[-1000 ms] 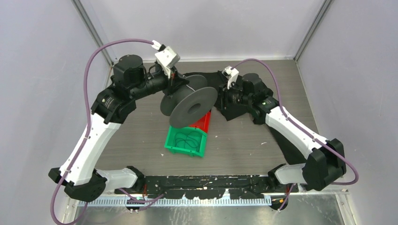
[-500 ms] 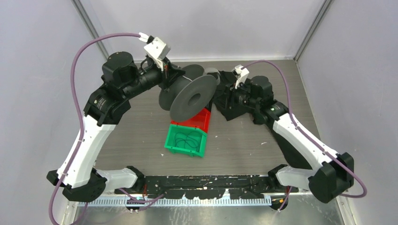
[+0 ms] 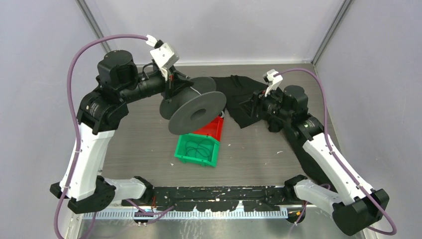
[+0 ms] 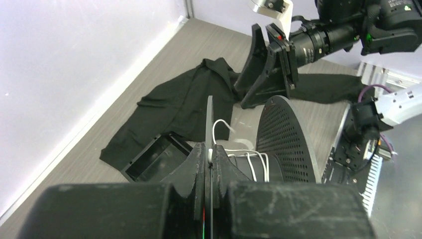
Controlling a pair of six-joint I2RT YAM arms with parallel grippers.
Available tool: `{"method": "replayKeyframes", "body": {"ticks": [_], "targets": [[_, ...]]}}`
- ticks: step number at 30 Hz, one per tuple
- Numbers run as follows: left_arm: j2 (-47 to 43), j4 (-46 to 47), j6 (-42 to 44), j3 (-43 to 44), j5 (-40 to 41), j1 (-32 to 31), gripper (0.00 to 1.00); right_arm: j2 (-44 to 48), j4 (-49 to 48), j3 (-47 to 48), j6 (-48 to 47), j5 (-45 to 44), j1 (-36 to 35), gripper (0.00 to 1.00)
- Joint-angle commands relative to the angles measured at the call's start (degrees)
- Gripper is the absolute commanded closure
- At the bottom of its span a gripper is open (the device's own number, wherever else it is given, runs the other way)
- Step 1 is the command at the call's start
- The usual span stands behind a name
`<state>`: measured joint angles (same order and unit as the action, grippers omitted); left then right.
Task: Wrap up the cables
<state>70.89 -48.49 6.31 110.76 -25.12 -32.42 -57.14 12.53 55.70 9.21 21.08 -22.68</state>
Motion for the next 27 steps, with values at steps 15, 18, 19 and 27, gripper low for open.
{"method": "replayKeyframes", "body": {"ticks": [15, 18, 19, 27], "targets": [[1.2, -4.7, 3.8, 5.4, -7.8, 1.3, 1.0, -6.2, -0.7, 10.3, 2.4, 24.3, 0.2, 0.36], [1.0, -3.6, 3.7, 4.9, -7.1, 1.4, 1.0, -6.7, -1.9, 10.0, 6.5, 25.6, 0.2, 0.36], [1.1, -3.5, 3.7, 4.9, -6.8, 1.4, 1.0, -6.8, -3.2, 9.5, 8.9, 25.3, 0.2, 0.36], [1.9, -3.2, 3.6, 5.5, -6.6, 1.4, 1.0, -7.6, -7.1, 4.7, 21.2, 25.6, 0.2, 0.35]]}}
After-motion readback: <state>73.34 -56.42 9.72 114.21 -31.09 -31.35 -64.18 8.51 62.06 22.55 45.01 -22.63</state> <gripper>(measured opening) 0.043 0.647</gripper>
